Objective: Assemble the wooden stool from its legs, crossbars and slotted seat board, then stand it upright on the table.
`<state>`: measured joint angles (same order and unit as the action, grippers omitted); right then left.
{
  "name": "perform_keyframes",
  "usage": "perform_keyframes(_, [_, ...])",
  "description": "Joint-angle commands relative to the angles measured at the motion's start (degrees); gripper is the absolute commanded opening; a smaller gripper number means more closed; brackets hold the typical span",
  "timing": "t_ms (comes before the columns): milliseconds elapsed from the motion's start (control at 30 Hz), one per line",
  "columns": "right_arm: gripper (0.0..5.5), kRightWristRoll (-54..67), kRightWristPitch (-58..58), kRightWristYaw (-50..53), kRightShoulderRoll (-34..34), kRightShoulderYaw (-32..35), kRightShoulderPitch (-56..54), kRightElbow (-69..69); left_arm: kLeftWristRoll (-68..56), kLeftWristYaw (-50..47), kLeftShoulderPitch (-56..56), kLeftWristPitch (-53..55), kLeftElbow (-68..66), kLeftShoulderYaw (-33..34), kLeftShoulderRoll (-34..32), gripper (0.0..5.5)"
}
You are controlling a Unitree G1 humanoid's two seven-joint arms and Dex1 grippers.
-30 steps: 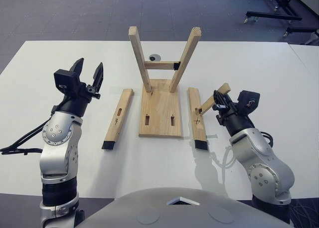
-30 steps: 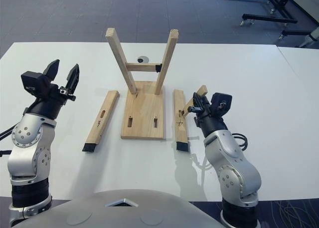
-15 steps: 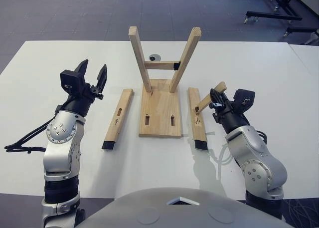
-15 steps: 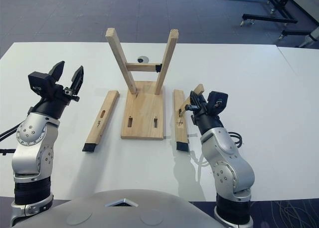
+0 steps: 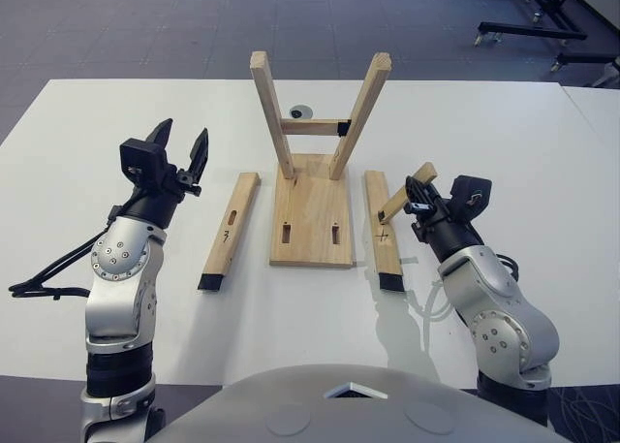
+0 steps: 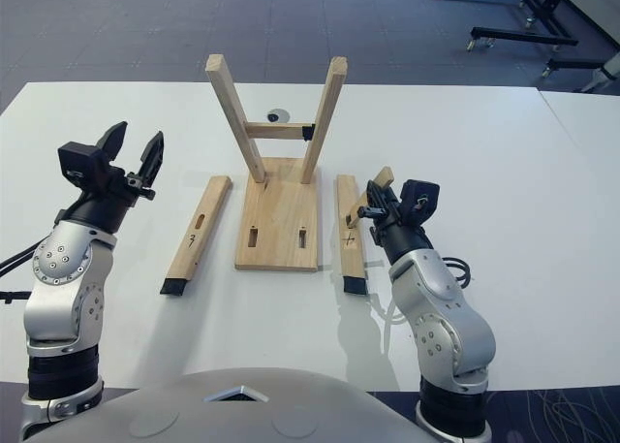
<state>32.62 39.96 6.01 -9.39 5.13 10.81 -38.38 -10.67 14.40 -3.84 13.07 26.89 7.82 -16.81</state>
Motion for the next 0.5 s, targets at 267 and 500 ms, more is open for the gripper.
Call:
perform_keyframes(267, [0.38,-2.6,2.6,-1.5,-2.2,1.7,1.4,3.5,1.2,0.0,-0.5,0.0,1.5,-0.7,-0.3,2.72])
perform_keyframes(500, [0.38,-11.0,-2.0,-6.5,-7.5,-3.6,-4.2,9.7,1.9,0.3,0.5,-0.5,0.2,-1.2,-0.4,2.72])
